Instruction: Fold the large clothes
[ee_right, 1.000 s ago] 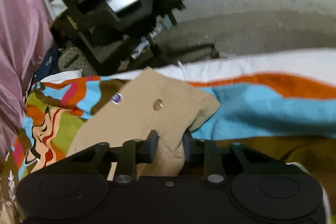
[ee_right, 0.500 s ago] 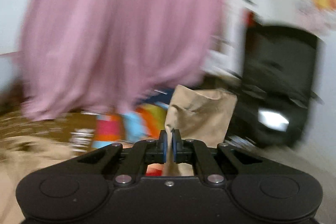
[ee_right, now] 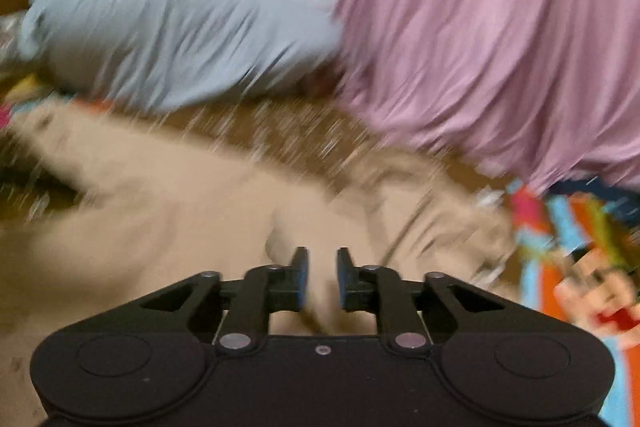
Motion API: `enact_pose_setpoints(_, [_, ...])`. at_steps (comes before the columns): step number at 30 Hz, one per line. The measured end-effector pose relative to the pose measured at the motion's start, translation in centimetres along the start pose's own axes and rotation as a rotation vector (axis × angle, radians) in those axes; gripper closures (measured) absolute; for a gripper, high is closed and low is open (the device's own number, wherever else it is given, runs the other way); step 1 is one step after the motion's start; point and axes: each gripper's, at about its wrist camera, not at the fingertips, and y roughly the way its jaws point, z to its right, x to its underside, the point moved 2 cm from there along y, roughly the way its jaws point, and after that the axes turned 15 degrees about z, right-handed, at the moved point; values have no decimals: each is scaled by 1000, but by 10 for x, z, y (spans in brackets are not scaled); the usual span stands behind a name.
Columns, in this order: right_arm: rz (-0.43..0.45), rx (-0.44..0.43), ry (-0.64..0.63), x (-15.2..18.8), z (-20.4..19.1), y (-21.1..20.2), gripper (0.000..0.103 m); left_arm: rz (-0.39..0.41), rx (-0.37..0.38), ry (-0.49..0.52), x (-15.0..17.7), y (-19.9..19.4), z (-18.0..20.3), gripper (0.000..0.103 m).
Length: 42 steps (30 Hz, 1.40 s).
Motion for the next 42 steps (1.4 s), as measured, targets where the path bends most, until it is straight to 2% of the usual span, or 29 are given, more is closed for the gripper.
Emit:
enact_pose_setpoints(2, [-34, -69, 7, 10, -16, -3, 68, -20, 16, -19, 3, 5, -2, 1])
enact_pose_setpoints(4, [-32, -95, 16, 23, -24, -20, 38, -32, 43, -28, 10, 9, -2, 1])
enact_pose_setpoints(6, [-10, -74, 28, 24, -4, -43, 23, -36, 71, -22, 18, 15, 3, 1])
enact_pose_setpoints(7, [-3, -40, 30, 25, 10, -51, 20, -45, 81, -15, 23, 18, 7, 1])
enact_pose_setpoints(10, [-18, 151, 38, 36, 60, -65, 18, -79, 112, 16, 39, 30, 20, 0])
enact_pose_setpoints(12, [-42, 332, 55, 45, 104, -57, 18, -108, 110, 55, 52, 37, 28, 0])
enact_pose_setpoints(14, [-52, 474, 66, 57, 142, -45, 18, -125, 102, 95, 61, 39, 32, 0])
enact_pose_setpoints(16, [-73, 562, 63, 71, 171, -29, 18, -129, 98, 140, 69, 37, 35, 0])
enact_pose_setpoints(19, [-143, 677, -15, 100, 196, 4, 18, -139, 102, 178, 74, 35, 38, 0])
enact_pose_setpoints(21, [-211, 713, -25, 120, 206, 18, 19, -144, 105, 189, 76, 34, 38, 0])
enact_pose_setpoints(23, [-295, 711, -39, 144, 210, 27, 20, -147, 106, 195, 76, 34, 38, 0])
enact_pose_setpoints(24, [-305, 705, -56, 153, 208, 29, 20, -146, 107, 193, 76, 33, 38, 0])
enact_pose_setpoints(27, [-292, 721, -68, 149, 204, 21, 22, -140, 104, 181, 71, 31, 34, 0])
enact_pose_setpoints(30, [-236, 708, -55, 134, 192, -4, 20, -115, 60, 148, 59, 28, 28, 0])
enact_pose_setpoints(32, [-211, 665, -38, 126, 176, -22, 14, -97, 7, 121, 47, 26, 19, 0])
enact_pose_setpoints(34, [-225, 611, -33, 121, 160, -32, 8, -70, -53, 92, 33, 23, 6, 0])
enact_pose_setpoints(37, [-369, 509, -58, 133, 142, -26, 6, -19, -142, 48, 7, 14, -22, 0])
enact_pose_setpoints(39, [-362, 501, -52, 132, 137, -31, 7, 16, -209, 17, -15, 4, -51, 0])
enact_pose_setpoints(42, [-316, 477, 27, 110, 132, -50, 6, 57, -300, -20, -45, -2, -104, 1])
